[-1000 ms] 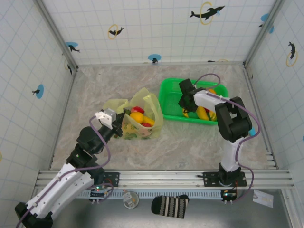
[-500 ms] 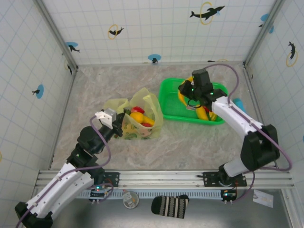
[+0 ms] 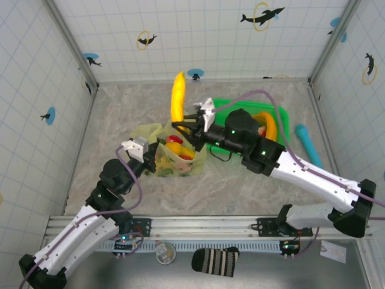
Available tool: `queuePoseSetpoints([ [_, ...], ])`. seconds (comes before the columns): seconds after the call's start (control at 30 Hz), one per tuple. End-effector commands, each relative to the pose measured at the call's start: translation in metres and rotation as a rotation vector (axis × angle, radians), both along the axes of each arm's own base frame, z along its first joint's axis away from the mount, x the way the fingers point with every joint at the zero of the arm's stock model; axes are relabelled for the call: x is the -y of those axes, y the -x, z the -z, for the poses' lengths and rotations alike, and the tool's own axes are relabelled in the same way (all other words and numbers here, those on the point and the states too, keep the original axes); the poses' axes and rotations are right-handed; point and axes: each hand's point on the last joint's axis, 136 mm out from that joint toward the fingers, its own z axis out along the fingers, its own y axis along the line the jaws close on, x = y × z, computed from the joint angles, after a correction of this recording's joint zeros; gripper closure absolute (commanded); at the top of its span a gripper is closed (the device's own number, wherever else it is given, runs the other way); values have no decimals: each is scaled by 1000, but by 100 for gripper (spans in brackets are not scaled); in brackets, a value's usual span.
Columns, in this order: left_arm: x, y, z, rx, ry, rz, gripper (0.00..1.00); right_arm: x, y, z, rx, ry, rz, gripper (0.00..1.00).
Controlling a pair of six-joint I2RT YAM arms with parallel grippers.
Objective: Place the fake fruits into the plastic bag and tie a complex knot
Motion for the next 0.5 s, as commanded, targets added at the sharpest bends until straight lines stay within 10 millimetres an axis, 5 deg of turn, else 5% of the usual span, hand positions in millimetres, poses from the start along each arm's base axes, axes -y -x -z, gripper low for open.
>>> queuePoseSetpoints([
  [0.0,-4,1,-7,41,-3,-18,100,-30,2,-4,167,52,42,79],
  [0.2,-9,3,-12,61,10,-35,100,-46,-32,48,115,114,202,81],
  [0.47,-13,4,-17,77,25,-51,100,-35,-73,127,99,273,409,78],
])
